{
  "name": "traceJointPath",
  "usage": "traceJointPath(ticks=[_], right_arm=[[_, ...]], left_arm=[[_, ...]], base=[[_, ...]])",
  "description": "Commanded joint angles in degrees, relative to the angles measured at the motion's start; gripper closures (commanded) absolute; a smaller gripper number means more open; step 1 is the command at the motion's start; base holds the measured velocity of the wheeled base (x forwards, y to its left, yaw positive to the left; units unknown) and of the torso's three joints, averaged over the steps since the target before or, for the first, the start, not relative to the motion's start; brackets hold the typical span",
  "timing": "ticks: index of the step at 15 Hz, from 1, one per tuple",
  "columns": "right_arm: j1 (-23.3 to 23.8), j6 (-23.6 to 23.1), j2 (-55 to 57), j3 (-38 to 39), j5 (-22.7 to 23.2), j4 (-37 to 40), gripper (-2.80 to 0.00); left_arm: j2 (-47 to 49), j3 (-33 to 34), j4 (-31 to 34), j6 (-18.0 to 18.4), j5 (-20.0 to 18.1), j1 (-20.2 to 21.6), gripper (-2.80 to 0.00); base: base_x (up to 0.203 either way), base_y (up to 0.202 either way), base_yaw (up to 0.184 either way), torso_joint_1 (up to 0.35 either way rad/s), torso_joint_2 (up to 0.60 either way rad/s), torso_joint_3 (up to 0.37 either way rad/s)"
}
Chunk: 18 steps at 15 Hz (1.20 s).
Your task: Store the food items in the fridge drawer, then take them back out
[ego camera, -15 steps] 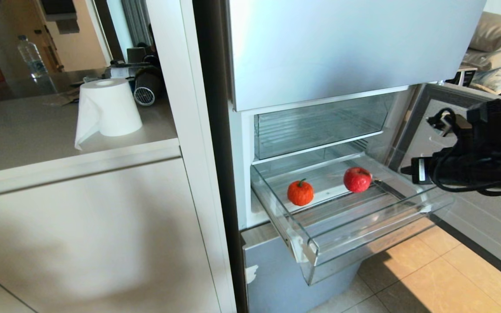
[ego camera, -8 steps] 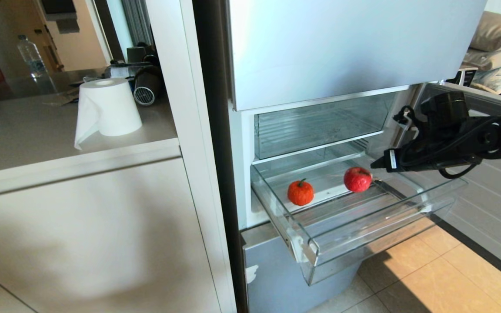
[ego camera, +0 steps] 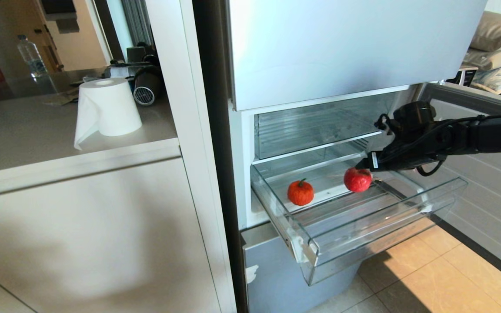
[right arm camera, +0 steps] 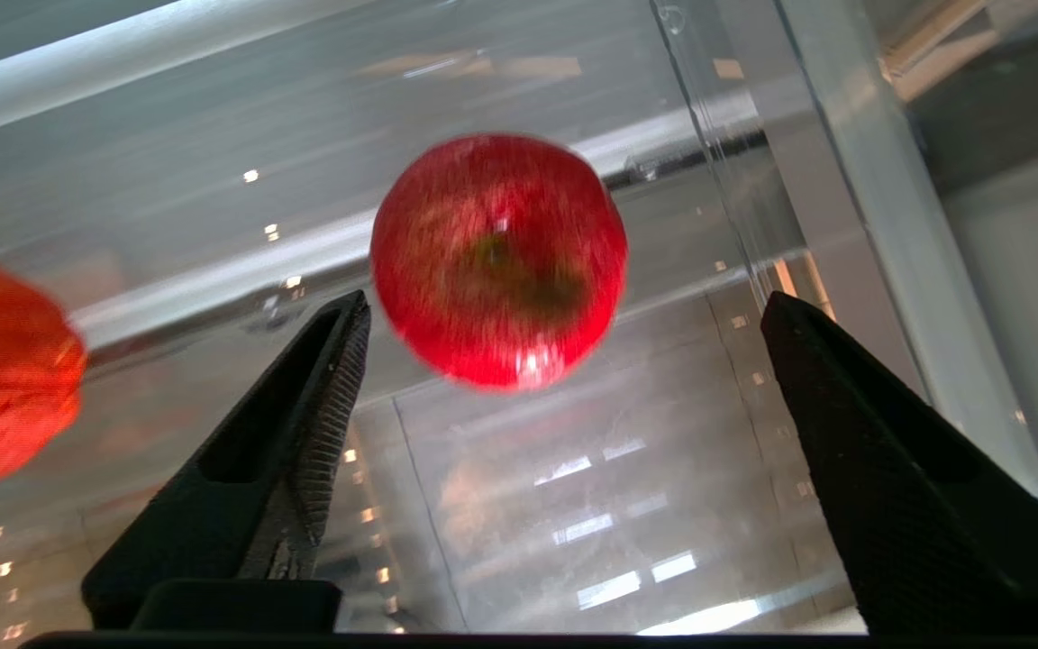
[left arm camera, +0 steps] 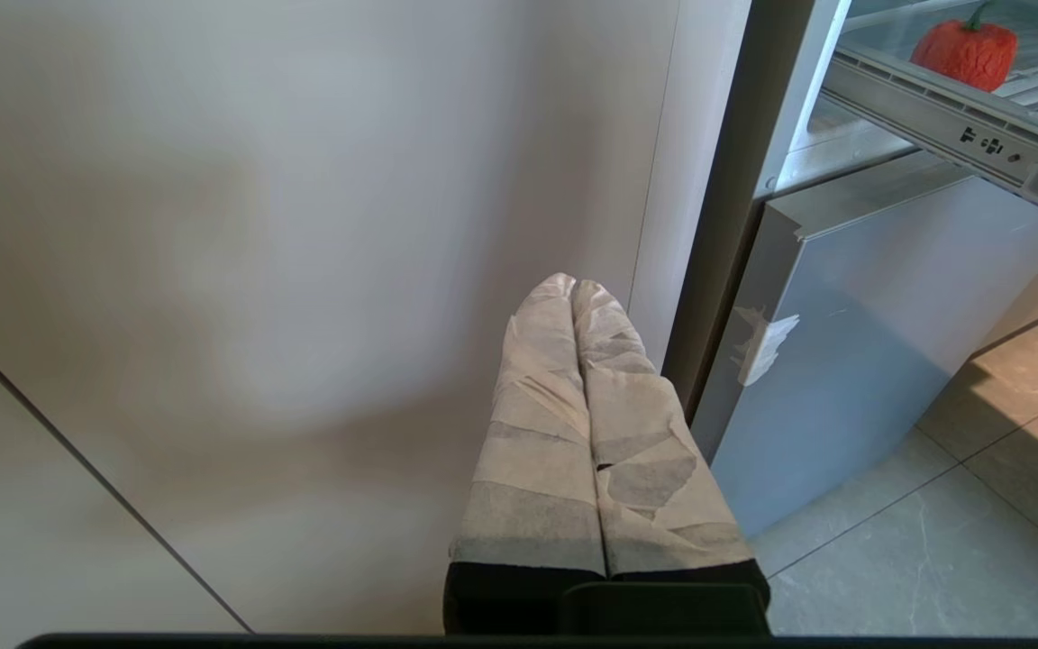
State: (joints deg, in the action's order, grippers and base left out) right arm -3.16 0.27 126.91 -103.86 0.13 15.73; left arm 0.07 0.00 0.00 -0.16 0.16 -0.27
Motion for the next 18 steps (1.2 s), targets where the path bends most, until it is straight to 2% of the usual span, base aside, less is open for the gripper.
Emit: traceJointPath(ticks=[1,5,8,12,15,18], right_arm=[[-0.3,0.1,3.8,-2.6,0.0,0.0,-2.80],[-1.3,0.9,5.0,-5.1,0.1,0.2,-2.80],[-1.7,1.2,5.1,-7.8,0.4,4.6,-2.80],[-2.0,2.5,5.5,-6.8,1.0,4.3,-2.80],[-2.0,3.8,5.3,-2.9,1.4,0.4,-2.80],[-1.9,3.9,5.2,2.4,1.1,-8.2,-2.80]], left_arm=[[0.0,0.0,0.0,0.0,0.0,0.0,0.00],[0.0,0.0,0.0,0.0,0.0,0.0,0.00],[0.0,0.0,0.0,0.0,0.0,0.0,0.00],[0.0,0.0,0.0,0.0,0.0,0.0,0.00],[0.0,0.0,0.0,0.0,0.0,0.0,0.00],[0.0,0.0,0.0,0.0,0.0,0.0,0.00]], base=[[0.000,0.000,0.000,0.000,0.00,0.000],[0.000,0.000,0.000,0.000,0.00,0.000],[0.000,0.000,0.000,0.000,0.00,0.000],[0.000,0.000,0.000,0.000,0.00,0.000],[0.000,0.000,0.000,0.000,0.00,0.000],[0.000,0.000,0.000,0.000,0.00,0.000]])
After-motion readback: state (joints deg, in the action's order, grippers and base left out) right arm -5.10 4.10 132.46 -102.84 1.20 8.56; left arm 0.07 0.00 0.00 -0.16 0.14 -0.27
